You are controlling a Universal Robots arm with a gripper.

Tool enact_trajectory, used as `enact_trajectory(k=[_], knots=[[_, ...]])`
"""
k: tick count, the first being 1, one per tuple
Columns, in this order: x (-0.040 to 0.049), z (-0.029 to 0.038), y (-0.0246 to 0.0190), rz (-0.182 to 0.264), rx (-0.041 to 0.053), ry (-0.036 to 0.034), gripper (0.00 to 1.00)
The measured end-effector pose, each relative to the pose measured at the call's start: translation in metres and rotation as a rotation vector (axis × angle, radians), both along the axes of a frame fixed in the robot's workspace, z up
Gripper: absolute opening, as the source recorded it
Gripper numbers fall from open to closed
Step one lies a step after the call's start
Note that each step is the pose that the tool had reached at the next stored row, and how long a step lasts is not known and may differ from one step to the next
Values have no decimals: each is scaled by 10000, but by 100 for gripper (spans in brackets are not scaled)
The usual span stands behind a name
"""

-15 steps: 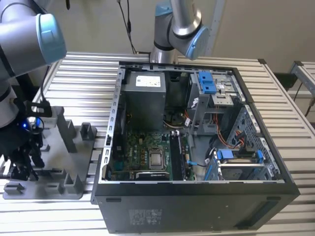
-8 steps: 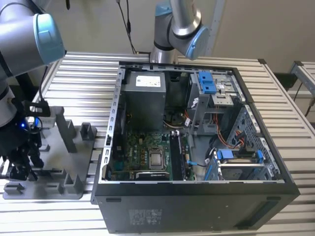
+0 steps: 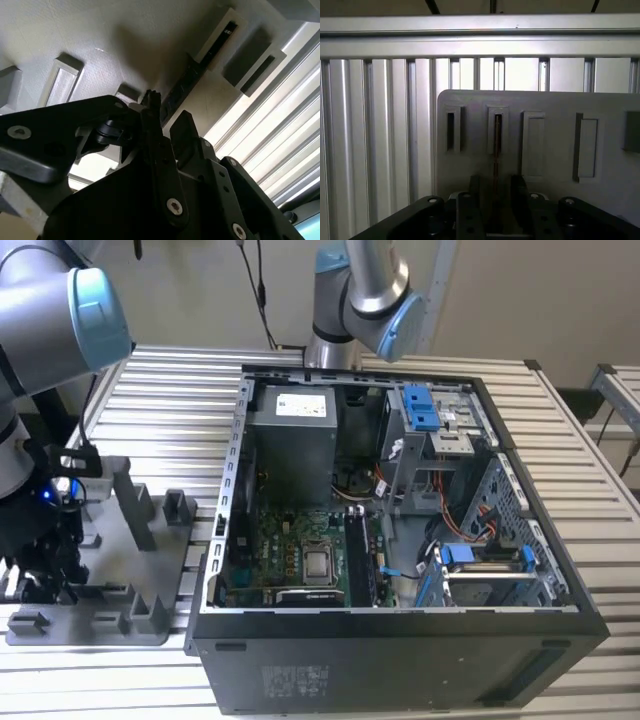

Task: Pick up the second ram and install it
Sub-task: 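Pick up the second ram and move it above second insertion slot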

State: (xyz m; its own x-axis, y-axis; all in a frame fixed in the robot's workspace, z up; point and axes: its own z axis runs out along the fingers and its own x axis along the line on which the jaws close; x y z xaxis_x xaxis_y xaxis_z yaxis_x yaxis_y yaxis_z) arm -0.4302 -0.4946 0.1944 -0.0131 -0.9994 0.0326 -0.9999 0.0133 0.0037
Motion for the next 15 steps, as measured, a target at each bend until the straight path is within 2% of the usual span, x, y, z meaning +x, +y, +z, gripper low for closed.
enact_trajectory(k=[1,6,7,8,9,15], knots=[[0,0,0,0,0,0,33],[0,0,0,0,0,0,31],[0,0,0,0,0,0,24],[0,0,0,0,0,0,24],[0,0,0,0,0,0,18],[0,0,0,0,-1,0,15]])
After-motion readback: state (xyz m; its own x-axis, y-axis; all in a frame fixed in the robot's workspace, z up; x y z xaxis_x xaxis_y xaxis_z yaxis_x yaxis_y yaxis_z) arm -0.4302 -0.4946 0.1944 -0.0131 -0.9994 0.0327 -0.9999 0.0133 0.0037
